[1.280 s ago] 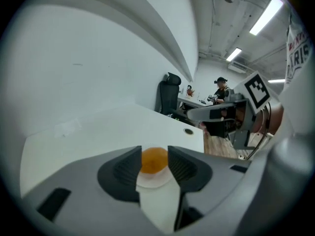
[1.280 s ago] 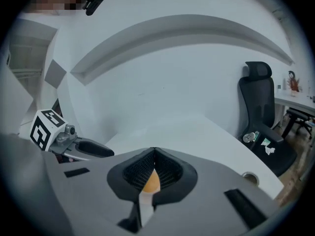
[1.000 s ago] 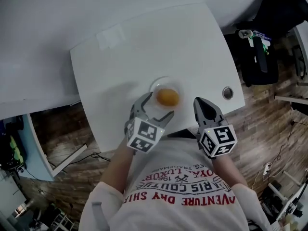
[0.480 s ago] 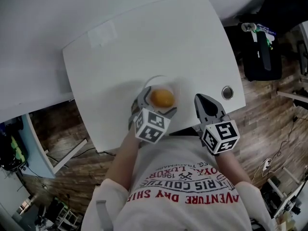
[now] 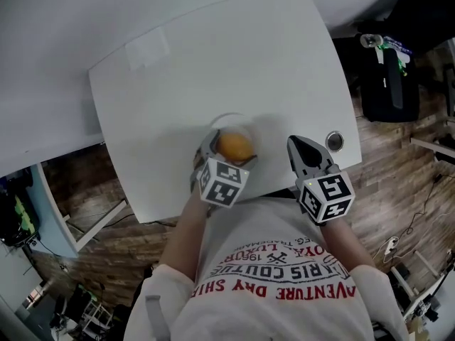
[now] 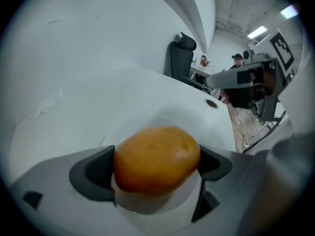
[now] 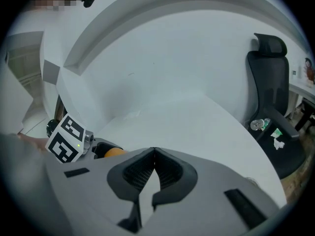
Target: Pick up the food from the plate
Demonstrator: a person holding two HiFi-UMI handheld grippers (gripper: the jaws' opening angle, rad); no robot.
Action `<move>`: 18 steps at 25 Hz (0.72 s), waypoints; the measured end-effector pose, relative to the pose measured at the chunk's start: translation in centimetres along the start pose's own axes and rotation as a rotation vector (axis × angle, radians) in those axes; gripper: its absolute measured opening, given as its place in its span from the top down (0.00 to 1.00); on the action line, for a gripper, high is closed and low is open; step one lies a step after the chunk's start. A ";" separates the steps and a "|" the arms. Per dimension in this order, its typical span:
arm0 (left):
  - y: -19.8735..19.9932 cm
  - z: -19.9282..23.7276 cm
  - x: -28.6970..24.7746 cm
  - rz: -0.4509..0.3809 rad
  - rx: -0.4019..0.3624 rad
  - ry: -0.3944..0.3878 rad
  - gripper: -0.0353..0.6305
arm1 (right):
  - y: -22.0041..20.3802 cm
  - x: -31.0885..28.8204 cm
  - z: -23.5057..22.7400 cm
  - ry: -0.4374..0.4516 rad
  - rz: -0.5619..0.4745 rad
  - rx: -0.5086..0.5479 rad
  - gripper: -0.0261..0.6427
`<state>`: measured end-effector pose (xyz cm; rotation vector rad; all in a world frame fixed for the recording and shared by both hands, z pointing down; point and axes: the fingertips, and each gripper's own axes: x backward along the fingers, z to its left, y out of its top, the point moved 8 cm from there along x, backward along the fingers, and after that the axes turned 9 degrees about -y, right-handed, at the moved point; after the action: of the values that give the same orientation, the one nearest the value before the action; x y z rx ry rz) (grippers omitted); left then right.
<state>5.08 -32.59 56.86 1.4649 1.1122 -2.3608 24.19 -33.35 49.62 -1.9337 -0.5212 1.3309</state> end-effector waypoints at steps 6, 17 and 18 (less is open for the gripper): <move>-0.2 0.3 0.1 0.010 -0.032 0.007 0.20 | 0.5 -0.8 0.0 0.011 -0.001 0.008 0.94; 0.3 0.6 0.9 -0.046 0.008 0.029 0.21 | 1.1 -0.4 0.0 0.025 -0.022 0.037 0.94; 0.6 0.6 1.3 -0.061 0.017 0.039 0.21 | 1.2 -0.3 0.0 0.027 -0.027 0.043 0.94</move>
<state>4.27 -33.08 55.64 1.5106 1.1648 -2.3975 23.97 -34.37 48.90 -1.9011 -0.4999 1.2875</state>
